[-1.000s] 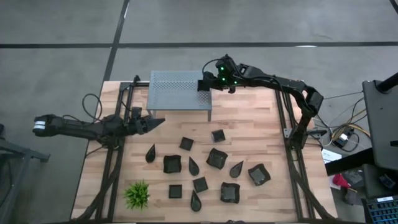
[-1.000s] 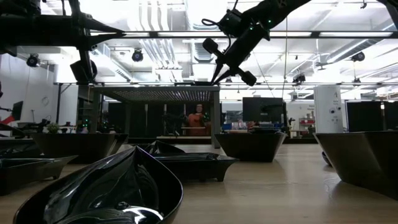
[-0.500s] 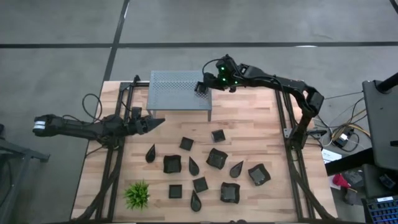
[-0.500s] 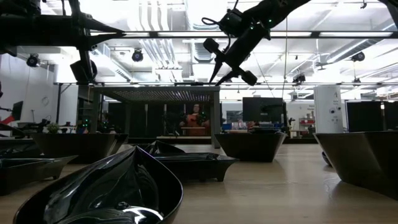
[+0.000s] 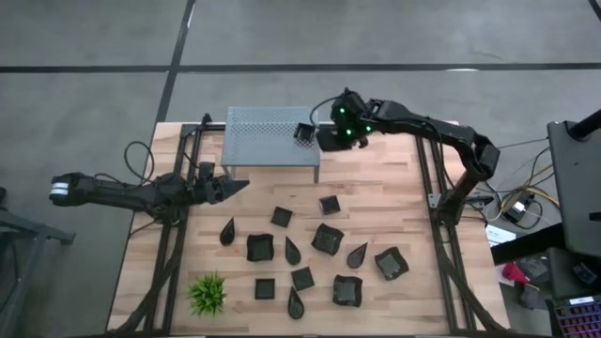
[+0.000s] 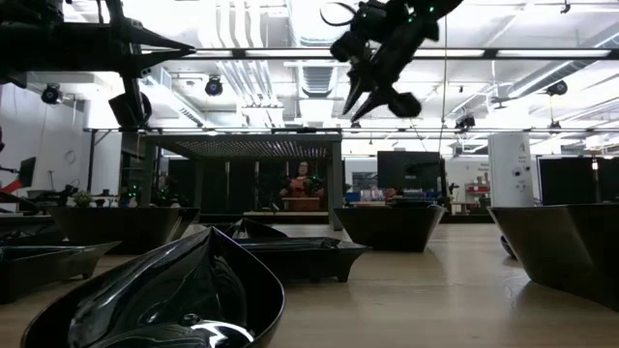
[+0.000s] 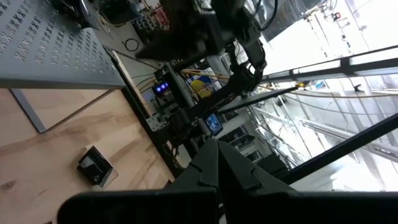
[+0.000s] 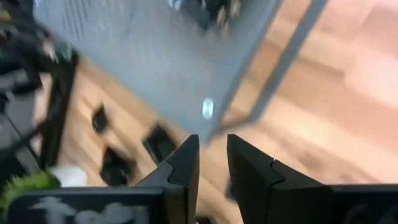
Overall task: Pick & Place Mini shaped plates
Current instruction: Stack the square plate on top of the other square plate on the shelf
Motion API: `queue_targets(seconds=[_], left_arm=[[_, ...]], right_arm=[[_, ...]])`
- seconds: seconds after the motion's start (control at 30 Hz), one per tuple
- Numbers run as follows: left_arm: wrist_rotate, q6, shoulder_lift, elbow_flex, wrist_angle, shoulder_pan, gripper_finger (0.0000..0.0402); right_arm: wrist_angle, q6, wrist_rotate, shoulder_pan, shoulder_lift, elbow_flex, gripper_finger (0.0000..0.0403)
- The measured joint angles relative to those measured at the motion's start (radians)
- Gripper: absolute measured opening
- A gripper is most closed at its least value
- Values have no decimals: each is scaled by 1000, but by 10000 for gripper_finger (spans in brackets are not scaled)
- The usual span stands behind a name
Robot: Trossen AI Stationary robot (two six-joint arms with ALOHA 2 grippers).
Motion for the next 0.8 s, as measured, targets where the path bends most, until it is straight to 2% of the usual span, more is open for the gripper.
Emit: queue_targets(seconds=[0.2, 0.8], left_arm=[[0, -1, 0, 0, 0, 0, 0], [0, -1, 0, 0, 0, 1, 0]], right_arm=[[-125, -43, 9, 79, -18, -4, 78], [-135, 46, 13, 265, -17, -177, 95]])
